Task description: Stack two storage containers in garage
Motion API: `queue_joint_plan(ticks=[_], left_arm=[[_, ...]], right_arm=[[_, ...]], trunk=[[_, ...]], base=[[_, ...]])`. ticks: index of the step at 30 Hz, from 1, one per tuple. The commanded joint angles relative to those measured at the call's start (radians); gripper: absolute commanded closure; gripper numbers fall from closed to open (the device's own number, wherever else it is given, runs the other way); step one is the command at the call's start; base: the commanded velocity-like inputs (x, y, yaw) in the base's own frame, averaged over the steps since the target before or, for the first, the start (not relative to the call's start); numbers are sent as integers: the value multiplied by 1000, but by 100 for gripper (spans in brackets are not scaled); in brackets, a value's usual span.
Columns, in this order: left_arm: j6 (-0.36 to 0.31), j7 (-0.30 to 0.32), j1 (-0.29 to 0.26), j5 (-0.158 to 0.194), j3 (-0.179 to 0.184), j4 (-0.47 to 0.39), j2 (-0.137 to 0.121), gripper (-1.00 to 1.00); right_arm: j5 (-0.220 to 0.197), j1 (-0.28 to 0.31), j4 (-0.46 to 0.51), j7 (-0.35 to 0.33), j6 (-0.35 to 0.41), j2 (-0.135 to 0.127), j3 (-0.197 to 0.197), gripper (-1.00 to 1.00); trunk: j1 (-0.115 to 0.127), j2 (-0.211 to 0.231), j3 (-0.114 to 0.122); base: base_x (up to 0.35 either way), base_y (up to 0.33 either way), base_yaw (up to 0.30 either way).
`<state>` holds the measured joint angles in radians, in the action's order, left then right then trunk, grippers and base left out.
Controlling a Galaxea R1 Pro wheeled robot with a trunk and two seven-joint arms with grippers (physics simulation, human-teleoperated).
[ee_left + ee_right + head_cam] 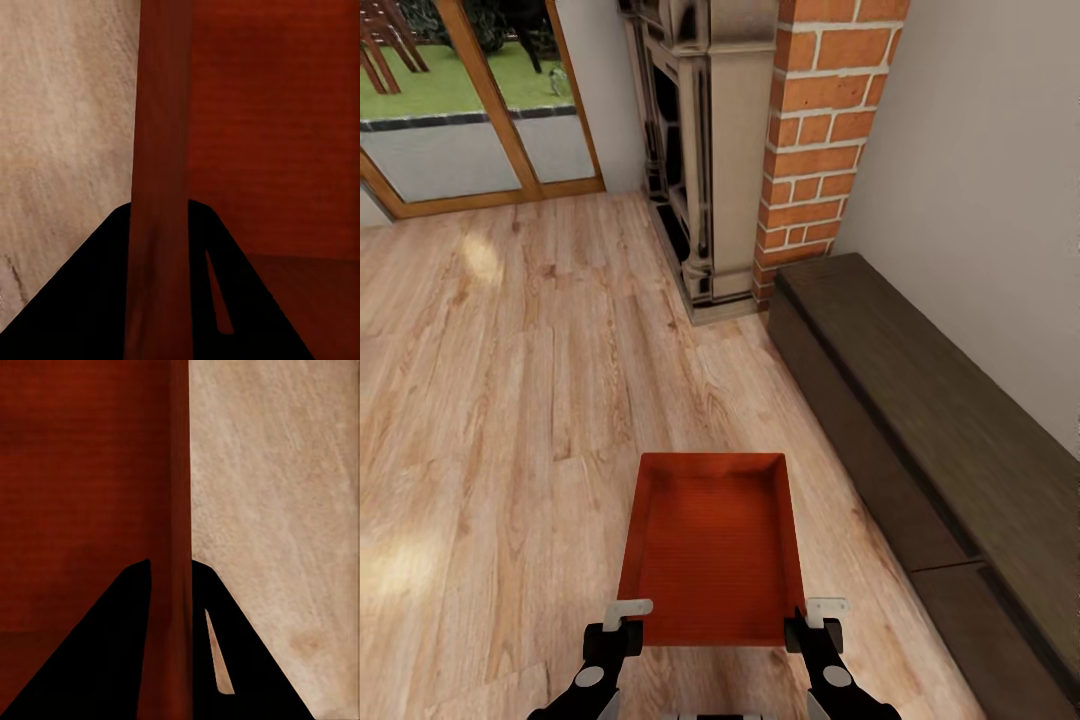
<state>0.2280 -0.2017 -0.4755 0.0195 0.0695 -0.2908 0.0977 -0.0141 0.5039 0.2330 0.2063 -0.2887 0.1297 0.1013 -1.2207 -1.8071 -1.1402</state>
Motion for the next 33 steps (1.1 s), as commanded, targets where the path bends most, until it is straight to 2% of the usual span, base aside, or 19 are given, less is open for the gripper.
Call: queue_joint_plan(ticks=[1, 33], left_arm=[[5, -13, 0, 14, 9, 10, -4, 100], [7, -13, 0, 16, 9, 10, -4, 100]], right_arm=[[7, 2, 3, 5, -4, -1, -2, 100], [8, 1, 3, 5, -4, -1, -2, 100]], trunk=[[4, 7, 3], [127, 231, 103]], base=[[0, 0, 0], [0, 0, 0]])
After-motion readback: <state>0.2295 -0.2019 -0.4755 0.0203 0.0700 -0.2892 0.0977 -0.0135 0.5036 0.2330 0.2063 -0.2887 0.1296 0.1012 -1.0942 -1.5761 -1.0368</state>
